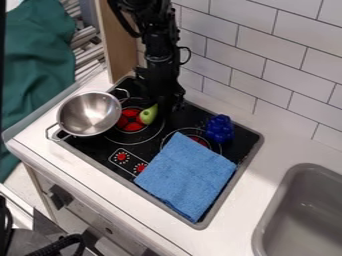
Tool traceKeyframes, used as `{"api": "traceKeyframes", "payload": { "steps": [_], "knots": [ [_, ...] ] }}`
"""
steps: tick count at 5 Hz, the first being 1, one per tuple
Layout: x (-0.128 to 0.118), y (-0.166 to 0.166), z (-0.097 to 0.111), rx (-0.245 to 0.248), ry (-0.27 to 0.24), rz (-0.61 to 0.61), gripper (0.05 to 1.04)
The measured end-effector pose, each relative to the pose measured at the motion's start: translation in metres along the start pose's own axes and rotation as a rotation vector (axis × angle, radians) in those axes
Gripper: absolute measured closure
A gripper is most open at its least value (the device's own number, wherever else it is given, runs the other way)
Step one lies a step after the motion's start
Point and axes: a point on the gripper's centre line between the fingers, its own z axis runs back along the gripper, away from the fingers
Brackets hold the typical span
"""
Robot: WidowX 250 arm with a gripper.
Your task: Move the fork above cloth
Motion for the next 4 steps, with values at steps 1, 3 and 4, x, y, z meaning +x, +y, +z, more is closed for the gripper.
{"api": "traceKeyframes", "payload": {
  "steps": [1,3,4],
  "knots": [
    [0.015,-0.006,0.025,0.054,-0.075,-0.057,0.803],
    [-0.002,-0.062,0.085,0.146,-0.087,-0.003,0.803],
    [-0.047,-0.094,0.075,0.114,-0.014,0.092,0.803]
  ]
}}
